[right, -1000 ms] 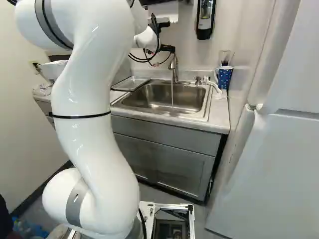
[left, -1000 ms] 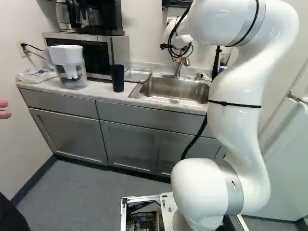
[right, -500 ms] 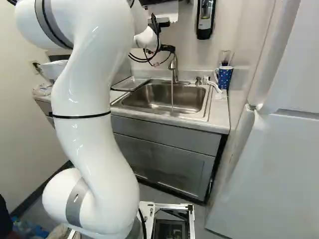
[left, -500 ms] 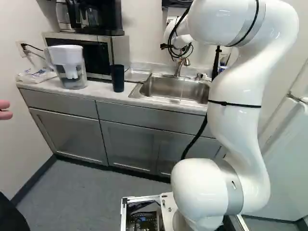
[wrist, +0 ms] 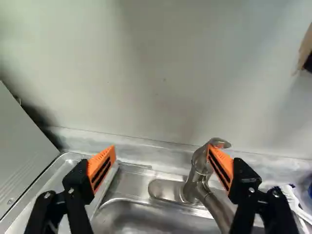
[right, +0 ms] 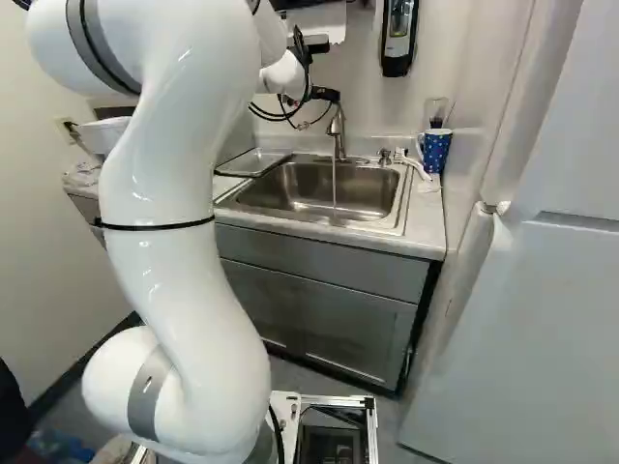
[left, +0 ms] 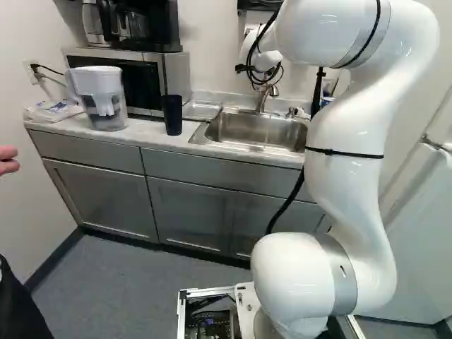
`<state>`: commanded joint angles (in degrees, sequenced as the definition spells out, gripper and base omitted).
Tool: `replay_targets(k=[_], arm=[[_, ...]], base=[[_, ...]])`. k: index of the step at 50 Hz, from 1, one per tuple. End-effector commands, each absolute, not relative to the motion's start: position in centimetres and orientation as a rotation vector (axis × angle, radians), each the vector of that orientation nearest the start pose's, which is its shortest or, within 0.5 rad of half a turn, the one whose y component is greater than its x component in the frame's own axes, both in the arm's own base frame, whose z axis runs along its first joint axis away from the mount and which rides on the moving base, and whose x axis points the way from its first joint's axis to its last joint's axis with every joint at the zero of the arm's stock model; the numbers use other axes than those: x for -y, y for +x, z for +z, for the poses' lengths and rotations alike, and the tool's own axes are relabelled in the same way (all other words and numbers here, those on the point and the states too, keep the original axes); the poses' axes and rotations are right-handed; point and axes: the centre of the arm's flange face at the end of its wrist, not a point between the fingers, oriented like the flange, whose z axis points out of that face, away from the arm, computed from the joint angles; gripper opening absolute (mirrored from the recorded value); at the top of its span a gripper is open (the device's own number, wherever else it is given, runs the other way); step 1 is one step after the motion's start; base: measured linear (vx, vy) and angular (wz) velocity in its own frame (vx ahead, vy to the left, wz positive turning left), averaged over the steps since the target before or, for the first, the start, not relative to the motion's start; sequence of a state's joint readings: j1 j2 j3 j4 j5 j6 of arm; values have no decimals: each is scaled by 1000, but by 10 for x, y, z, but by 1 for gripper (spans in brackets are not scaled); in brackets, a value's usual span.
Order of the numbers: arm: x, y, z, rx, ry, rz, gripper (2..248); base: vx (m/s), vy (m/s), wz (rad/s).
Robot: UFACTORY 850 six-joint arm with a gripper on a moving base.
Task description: Rinse the cup and place it in the tray
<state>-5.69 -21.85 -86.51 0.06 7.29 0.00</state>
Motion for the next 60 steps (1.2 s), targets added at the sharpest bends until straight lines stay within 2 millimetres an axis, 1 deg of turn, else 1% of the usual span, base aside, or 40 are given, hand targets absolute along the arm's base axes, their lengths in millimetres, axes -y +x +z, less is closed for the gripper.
replay_targets(k=[8, 26, 43, 57, 60], arm=[[64, 669, 654, -125, -2601, -1854, 247], [56, 649, 672, -114, -2605, -1840, 247], [56, 630, 689, -118, -2619, -1821, 247], [60, 614, 703, -130, -2636, -1802, 247], [62, 610, 702, -135, -2647, -1789, 247]], base=[[0, 0, 0], [0, 0, 0], [0, 0, 0], [0, 0, 0], [0, 0, 0]])
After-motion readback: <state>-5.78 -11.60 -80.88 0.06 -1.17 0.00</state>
